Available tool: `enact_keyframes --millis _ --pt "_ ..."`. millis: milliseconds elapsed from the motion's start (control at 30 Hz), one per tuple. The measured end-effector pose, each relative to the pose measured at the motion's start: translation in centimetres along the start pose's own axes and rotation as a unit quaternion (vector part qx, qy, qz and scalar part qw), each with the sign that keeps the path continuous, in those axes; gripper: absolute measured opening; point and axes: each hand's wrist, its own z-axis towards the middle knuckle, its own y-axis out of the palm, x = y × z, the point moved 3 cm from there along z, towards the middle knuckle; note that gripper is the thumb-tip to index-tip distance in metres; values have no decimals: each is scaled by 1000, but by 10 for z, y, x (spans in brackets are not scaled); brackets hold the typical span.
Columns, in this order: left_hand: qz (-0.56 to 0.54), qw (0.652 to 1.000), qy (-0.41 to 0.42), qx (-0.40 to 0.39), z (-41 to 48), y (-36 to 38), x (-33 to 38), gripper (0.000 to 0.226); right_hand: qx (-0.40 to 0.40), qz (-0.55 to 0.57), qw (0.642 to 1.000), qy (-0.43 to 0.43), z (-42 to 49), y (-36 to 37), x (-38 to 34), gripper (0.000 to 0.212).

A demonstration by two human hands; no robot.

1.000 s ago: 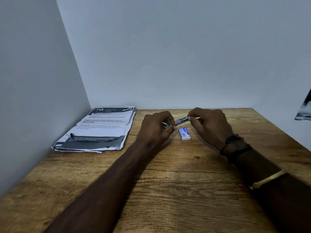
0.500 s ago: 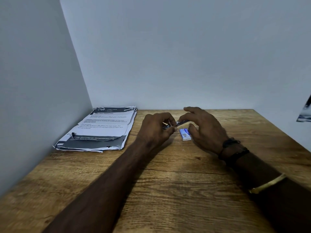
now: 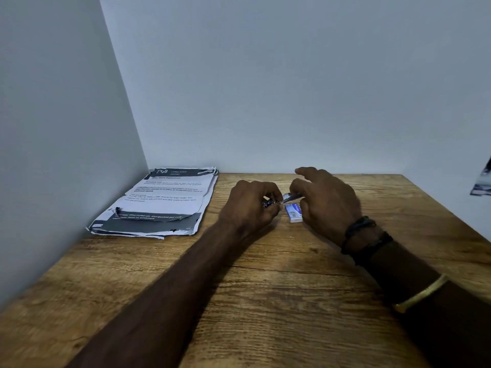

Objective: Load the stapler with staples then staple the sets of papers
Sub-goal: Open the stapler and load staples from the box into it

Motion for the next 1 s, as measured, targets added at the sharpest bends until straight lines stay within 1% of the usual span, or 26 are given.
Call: enact_keyframes --millis 100,200,300,367,567,633,700,733,767,833,900,933,1000 --pt "11 1000 1 -4 0 0 1 8 -1 35 999 0 1 3 -1 24" --pt "8 1000 3 -1 0 1 1 8 5 140 990 26 0 5 3 22" --pt "11 1000 5 2 1 1 2 9 28 258 962 90 0 5 5 14" --pt "12 1000 8 2 1 1 3 10 32 309 942 129 1 7 6 10" --pt "4 1000 7 -3 1 1 4 9 19 385 905 177 5 19 9 13" --pt "12 1000 -5 -11 2 -1 2 9 34 421 886 193 7 18 10 13" --pt "24 999 -31 -17 2 -2 -3 10 24 447 872 197 7 17 12 11" --pt "24 998 -49 -18 2 -3 -6 11 0 443 876 189 7 16 11 10" --pt "24 997 -66 -18 2 -4 -9 11 -35 424 888 178 5 16 10 9" --pt "33 996 -86 -18 1 -6 -14 11 -113 353 916 153 0 18 5 8" --pt "47 993 -104 -20 -1 -6 -17 12 -175 287 932 135 -6 21 0 8" --pt "50 992 -113 -21 -1 -5 -17 13 -195 265 936 127 -7 23 -3 9" --pt "57 990 -130 -20 -2 -4 -18 17 -207 234 943 115 -8 25 -6 10"
